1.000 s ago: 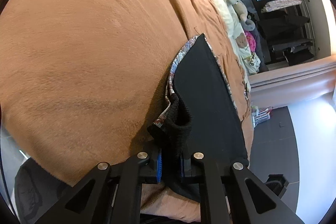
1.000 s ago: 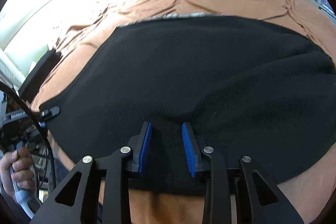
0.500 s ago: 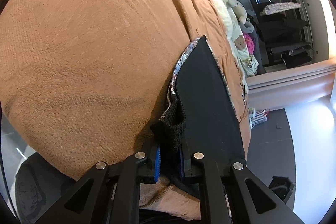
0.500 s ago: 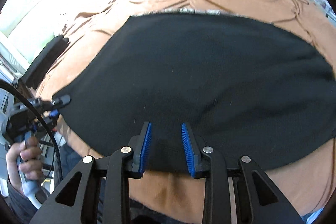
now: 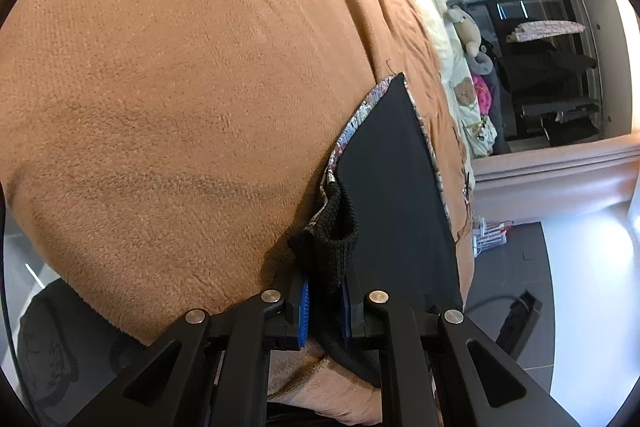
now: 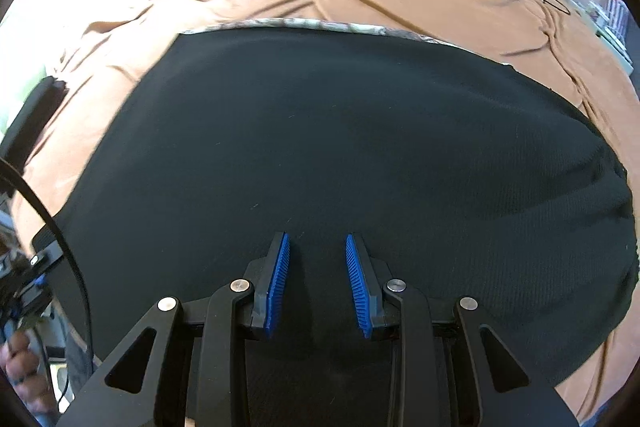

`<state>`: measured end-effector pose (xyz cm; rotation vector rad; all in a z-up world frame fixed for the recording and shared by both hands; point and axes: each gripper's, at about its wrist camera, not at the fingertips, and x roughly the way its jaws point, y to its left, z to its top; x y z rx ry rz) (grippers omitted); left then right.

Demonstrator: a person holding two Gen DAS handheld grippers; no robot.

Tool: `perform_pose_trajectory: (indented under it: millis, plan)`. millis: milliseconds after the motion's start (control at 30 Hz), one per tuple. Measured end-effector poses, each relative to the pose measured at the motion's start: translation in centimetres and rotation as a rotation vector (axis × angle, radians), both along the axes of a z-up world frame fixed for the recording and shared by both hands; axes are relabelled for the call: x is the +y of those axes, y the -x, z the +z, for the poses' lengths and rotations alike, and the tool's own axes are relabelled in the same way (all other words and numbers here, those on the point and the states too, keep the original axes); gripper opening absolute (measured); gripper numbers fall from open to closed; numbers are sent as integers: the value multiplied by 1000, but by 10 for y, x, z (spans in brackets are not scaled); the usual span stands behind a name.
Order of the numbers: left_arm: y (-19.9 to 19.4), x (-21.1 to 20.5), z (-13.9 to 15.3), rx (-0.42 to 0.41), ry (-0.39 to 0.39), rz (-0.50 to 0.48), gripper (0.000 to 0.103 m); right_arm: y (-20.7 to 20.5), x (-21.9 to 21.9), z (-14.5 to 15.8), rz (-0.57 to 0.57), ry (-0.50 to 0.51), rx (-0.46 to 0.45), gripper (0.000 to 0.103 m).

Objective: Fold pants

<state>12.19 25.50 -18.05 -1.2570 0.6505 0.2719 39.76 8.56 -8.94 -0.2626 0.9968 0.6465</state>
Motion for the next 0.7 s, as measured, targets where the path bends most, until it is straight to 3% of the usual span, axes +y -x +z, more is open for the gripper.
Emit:
perform_pose_trajectory:
  millis: [700]
  plan:
    - [4, 0, -1, 9, 27, 12, 12, -80, 56, -4, -54, 15, 1, 27]
